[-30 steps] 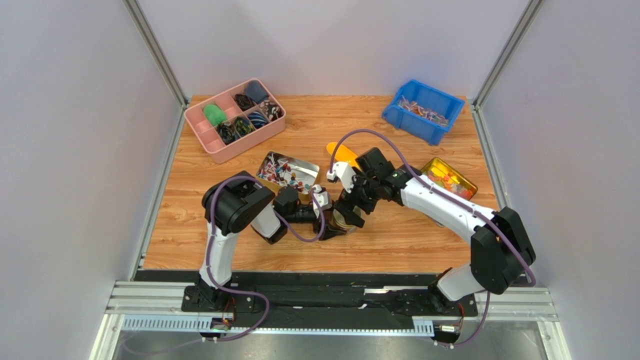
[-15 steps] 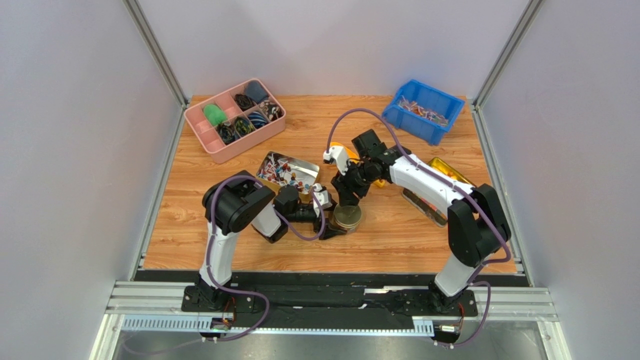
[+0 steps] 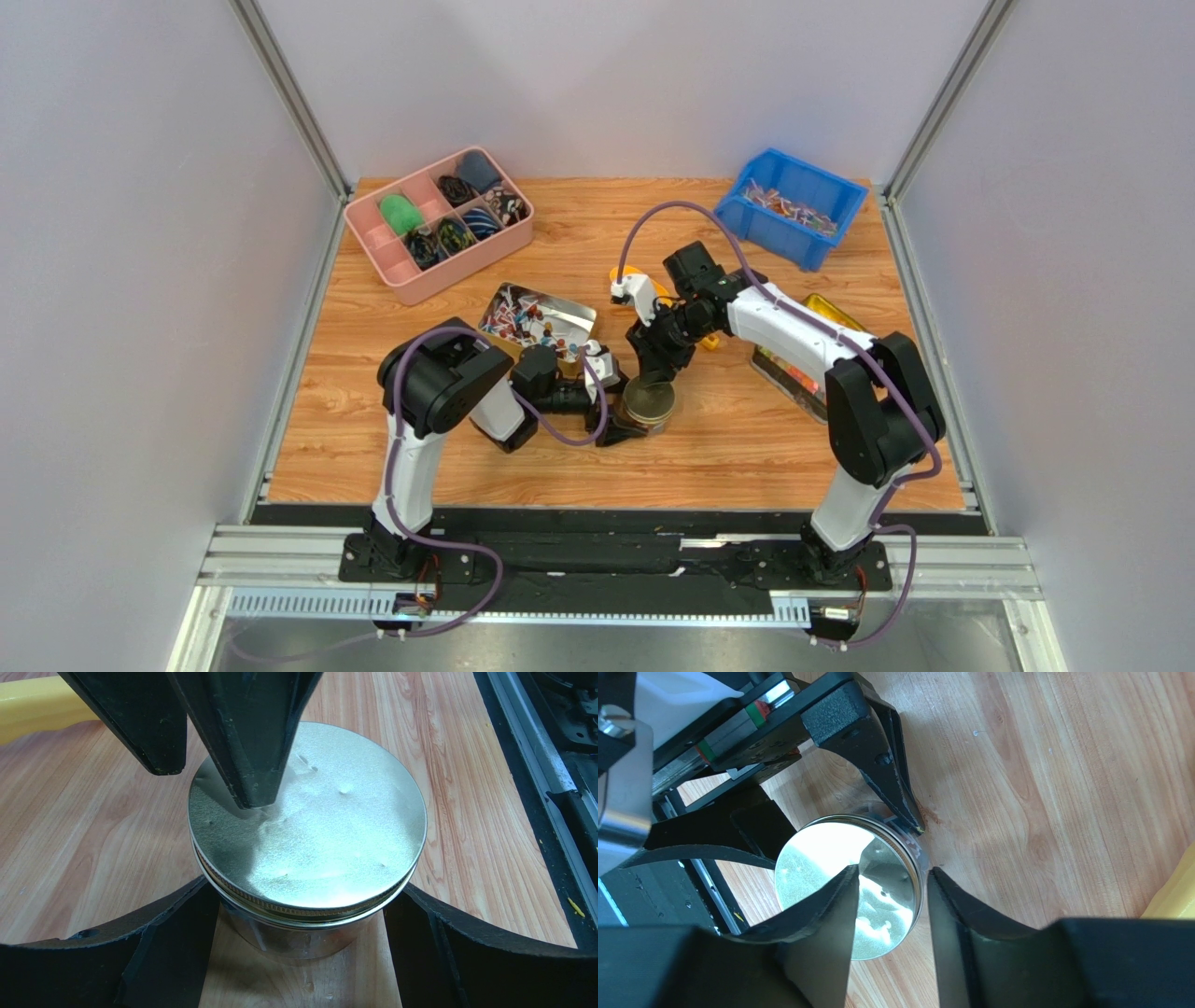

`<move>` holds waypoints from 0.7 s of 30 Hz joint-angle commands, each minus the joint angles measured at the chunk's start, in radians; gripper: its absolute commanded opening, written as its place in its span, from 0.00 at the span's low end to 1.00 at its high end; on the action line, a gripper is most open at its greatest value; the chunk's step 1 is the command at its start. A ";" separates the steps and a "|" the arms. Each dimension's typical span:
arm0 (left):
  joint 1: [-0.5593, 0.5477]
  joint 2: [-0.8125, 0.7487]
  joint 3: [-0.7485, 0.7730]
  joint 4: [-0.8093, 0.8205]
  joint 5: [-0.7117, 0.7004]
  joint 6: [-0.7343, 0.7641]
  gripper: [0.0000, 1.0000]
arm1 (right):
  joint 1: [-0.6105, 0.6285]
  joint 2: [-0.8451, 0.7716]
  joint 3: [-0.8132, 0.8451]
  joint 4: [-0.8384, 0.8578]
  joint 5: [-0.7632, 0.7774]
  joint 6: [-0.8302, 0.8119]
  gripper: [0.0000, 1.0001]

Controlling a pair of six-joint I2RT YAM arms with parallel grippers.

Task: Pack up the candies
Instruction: Close the bottle lid on the packing bottle, then screw the bottle lid onto the packing bottle.

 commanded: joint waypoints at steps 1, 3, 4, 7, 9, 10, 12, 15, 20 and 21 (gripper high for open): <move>0.006 0.010 0.021 0.208 0.004 -0.009 0.66 | -0.002 -0.004 0.016 0.003 -0.030 0.000 0.42; 0.006 0.010 0.024 0.199 0.000 0.000 0.65 | -0.002 -0.013 0.012 0.003 -0.023 -0.002 0.39; 0.006 0.008 0.024 0.196 -0.004 0.001 0.65 | -0.004 -0.016 0.007 0.000 -0.017 -0.002 0.38; 0.006 0.008 0.026 0.178 -0.023 0.010 0.63 | -0.005 -0.026 0.001 -0.015 -0.015 -0.005 0.37; 0.006 0.007 0.027 0.159 -0.038 0.033 0.62 | -0.009 -0.029 -0.003 -0.028 -0.015 -0.011 0.37; 0.004 0.004 0.029 0.153 -0.044 0.037 0.62 | -0.007 -0.032 -0.005 -0.032 -0.009 -0.011 0.37; 0.006 0.002 0.032 0.133 -0.059 0.049 0.61 | -0.008 -0.039 -0.020 -0.038 -0.004 -0.013 0.37; 0.006 -0.003 0.032 0.127 -0.062 0.055 0.60 | -0.013 -0.065 -0.046 -0.045 0.002 -0.013 0.36; 0.004 -0.003 0.032 0.120 -0.070 0.064 0.59 | -0.024 -0.114 -0.091 -0.055 0.011 -0.014 0.36; 0.004 -0.003 0.033 0.119 -0.072 0.063 0.59 | -0.025 -0.119 -0.106 -0.061 0.013 -0.013 0.36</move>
